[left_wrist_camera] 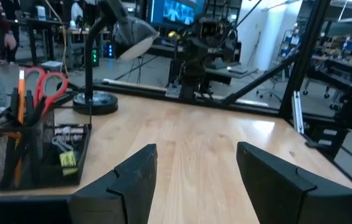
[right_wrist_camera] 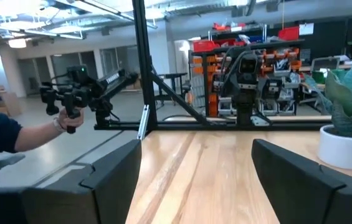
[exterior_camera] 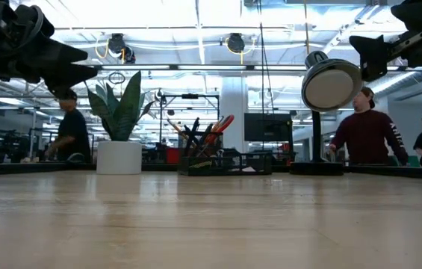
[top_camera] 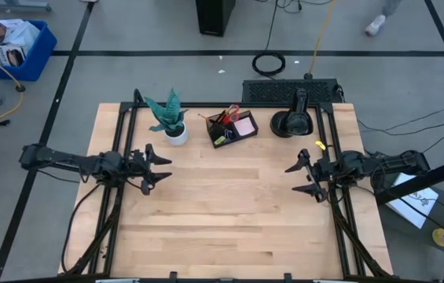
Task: Pick and place office supplies into organizer
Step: Return to Home Position
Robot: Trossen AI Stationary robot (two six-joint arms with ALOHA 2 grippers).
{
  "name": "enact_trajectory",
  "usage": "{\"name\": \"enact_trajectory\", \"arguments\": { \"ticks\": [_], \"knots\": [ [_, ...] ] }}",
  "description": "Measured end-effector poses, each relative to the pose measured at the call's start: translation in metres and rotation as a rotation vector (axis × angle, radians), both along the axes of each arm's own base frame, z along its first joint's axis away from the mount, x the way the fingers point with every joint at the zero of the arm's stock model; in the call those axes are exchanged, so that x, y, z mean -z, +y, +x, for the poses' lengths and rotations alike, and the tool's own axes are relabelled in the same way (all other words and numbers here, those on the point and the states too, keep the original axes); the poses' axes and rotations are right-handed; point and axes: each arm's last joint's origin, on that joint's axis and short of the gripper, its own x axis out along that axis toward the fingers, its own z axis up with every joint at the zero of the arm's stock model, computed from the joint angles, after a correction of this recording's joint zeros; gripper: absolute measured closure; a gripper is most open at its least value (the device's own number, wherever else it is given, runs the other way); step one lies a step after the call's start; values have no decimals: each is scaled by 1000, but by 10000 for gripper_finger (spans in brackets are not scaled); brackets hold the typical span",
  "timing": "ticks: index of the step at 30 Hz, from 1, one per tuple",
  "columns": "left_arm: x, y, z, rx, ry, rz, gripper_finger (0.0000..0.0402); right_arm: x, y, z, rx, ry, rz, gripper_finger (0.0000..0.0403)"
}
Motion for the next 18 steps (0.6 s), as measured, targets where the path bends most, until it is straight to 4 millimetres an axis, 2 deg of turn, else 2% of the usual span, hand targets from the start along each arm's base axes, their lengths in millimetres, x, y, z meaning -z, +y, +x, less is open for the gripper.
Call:
{"name": "enact_trajectory", "arguments": {
  "ticks": [3,6,18],
  "knots": [
    [2,0,-3,0,20,1,176,2,0,-2,0,20,-6,108],
    [2,1,-6,-8,18,-8,176,12,0,-4,2,135,-27,108],
    [-1,3,-17,-14,-25,-1,176,13,-3,-7,87,113,-62,108]
  ]
}}
